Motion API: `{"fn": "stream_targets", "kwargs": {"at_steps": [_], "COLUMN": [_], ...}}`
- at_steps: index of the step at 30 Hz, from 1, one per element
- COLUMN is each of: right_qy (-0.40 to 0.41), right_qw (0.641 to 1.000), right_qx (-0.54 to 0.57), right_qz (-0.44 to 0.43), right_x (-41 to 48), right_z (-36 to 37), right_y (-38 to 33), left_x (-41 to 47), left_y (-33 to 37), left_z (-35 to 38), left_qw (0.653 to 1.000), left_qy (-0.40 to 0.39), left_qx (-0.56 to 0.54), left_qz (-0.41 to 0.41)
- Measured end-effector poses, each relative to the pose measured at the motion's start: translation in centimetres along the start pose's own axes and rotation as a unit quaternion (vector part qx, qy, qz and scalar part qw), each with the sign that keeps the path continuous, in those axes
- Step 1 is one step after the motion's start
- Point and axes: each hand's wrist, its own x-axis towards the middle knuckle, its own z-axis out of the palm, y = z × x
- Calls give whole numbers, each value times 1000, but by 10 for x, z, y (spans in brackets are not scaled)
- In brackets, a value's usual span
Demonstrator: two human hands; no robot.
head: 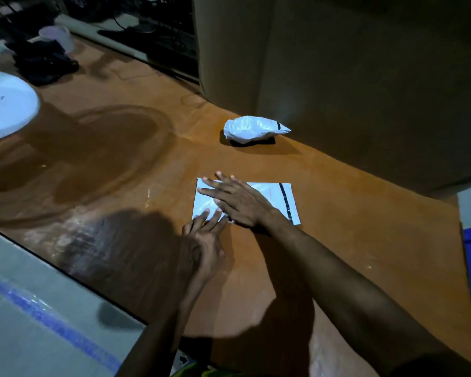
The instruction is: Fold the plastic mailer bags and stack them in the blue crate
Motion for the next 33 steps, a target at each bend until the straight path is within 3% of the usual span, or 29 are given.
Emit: {"fn": "stream_targets", "kwargs": {"at_steps": [7, 13, 20, 26, 33], "right_qy": [-33, -4, -36, 36, 37], "right_qw": [999, 990, 988, 970, 963], "right_qx": [9, -54, -48, -37, -80], "right_qz": [36, 133, 144, 239, 254], "right_x": [2, -38, -38, -51, -69], "right_z": [-7, -2, -9, -18, 7], "right_y": [-1, 10, 6, 10, 16], "left_x": [-2, -7, 37, 71, 69], "left_y": [-1, -8, -1, -13, -16], "left_z": [-4, 4, -12, 21, 32], "left_qw": [1000, 1000, 994, 992, 989], "left_qy": [-4, 11, 96, -13, 17], "left_qx": [3, 1, 28, 104, 118], "left_qz": [6, 9, 54, 76, 93]}}
